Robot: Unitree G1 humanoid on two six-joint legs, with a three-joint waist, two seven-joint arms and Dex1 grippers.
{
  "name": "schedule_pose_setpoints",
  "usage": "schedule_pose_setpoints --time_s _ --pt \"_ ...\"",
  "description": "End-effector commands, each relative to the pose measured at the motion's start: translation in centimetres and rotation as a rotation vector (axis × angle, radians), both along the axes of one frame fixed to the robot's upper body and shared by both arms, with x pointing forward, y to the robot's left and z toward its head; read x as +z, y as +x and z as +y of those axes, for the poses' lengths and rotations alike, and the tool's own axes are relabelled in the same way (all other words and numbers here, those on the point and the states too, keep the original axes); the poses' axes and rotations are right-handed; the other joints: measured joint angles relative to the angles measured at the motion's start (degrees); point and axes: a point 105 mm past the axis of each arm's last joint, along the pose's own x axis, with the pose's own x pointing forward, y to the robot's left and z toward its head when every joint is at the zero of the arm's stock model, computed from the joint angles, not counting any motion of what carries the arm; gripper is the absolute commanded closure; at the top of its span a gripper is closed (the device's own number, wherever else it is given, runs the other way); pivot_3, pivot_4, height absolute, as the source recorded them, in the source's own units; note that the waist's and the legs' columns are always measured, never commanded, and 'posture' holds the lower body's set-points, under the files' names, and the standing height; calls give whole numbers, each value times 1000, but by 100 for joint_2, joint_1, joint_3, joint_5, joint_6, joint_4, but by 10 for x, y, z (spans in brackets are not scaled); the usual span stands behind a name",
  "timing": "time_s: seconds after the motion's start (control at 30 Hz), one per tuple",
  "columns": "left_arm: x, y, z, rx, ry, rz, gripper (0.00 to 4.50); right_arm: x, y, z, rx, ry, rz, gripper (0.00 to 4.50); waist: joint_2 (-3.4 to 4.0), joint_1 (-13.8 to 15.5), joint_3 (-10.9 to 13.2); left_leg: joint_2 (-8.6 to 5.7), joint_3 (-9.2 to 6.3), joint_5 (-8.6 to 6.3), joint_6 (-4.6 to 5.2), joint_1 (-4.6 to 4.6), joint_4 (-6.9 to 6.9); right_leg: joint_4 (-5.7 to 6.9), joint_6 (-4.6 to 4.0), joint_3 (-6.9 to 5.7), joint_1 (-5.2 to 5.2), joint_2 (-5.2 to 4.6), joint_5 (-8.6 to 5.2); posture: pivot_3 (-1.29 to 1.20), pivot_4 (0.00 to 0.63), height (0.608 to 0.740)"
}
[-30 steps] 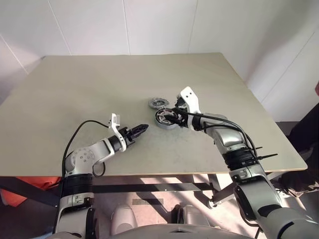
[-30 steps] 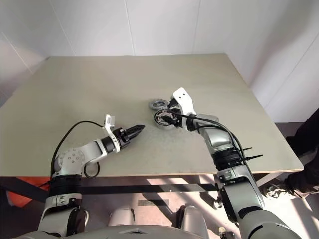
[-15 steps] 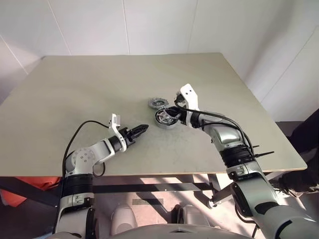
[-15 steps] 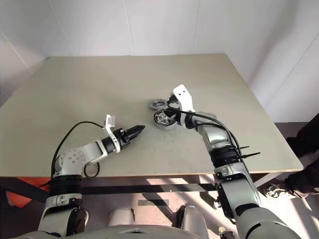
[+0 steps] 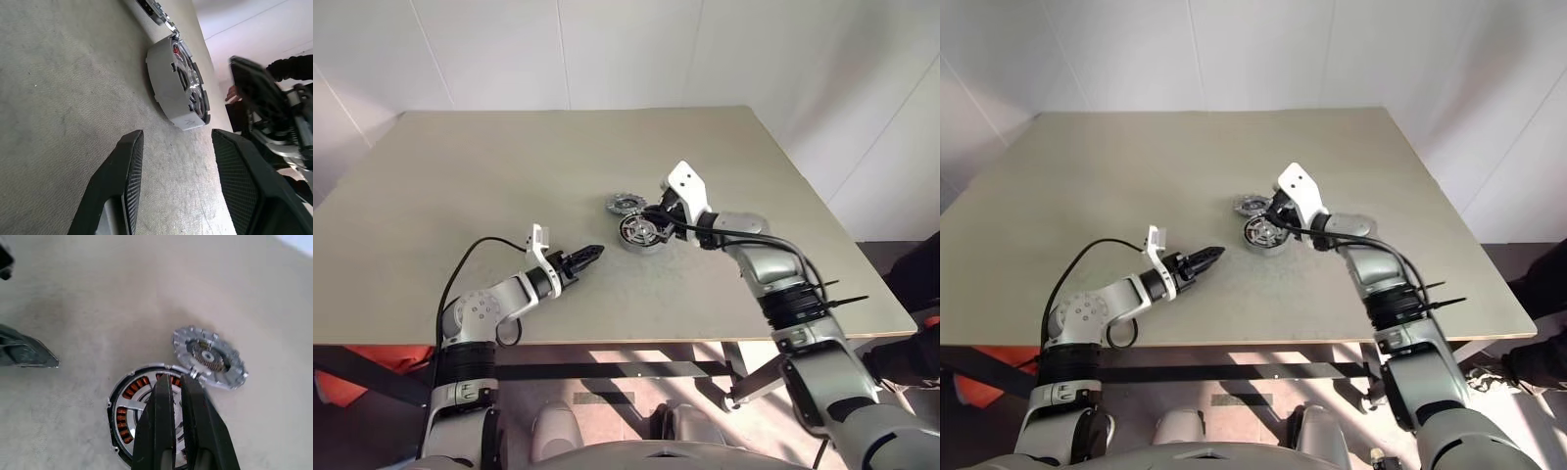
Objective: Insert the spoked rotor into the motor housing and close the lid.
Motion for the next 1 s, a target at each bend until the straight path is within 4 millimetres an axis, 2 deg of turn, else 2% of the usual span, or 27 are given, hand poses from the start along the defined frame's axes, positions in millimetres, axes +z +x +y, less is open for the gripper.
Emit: schedule_pose_setpoints --time_s 0.03,0.13,0.27,0.37,0.57,0.73,1.0 --pt "11 6 -7 -21 1 -61 2164 26 -14 5 247 -217 -159 4225 -2 1 -1 1 0 0 0 1 -3 -1 0 -1 0 0 0 0 0 740" --pt "16 10 -9 -17 11 -89 2164 10 -19 -13 405 -460 -145 3585 -5 -2 -3 3 0 -1 2 0 -3 -1 0 -3 0 1 0 0 0 740" --pt "33 16 -4 4 9 -151 2164 -7 -8 -25 519 -709 -173 2271 -5 -30 -3 2 0 -4 6 -10 12 3 -3 -3 -6 0 1 0 0 740" --pt "33 13 -2 15 9 -154 2164 -17 -5 -26 594 -796 -181 1233 -5 -71 -2 3 0 -3 6 -17 16 8 -5 -4 -15 -1 3 0 0 740" --pt "24 2 -1 48 -2 -128 2164 -25 1 -18 675 -876 -220 1233 -6 -156 -2 3 1 -10 17 -41 18 4 -8 -7 -30 -2 3 0 0 740" --pt "17 -2 -2 72 -14 -110 2164 -28 -3 -9 733 -870 -229 1233 -7 -157 -2 5 0 -12 22 -54 20 5 -9 -9 -44 -1 3 0 0 740" --pt "14 -7 -4 84 -23 -98 2164 -39 2 1 721 -866 -205 1233 -7 -170 -2 6 1 -14 25 -51 30 11 -10 -7 -43 -1 4 0 0 740"
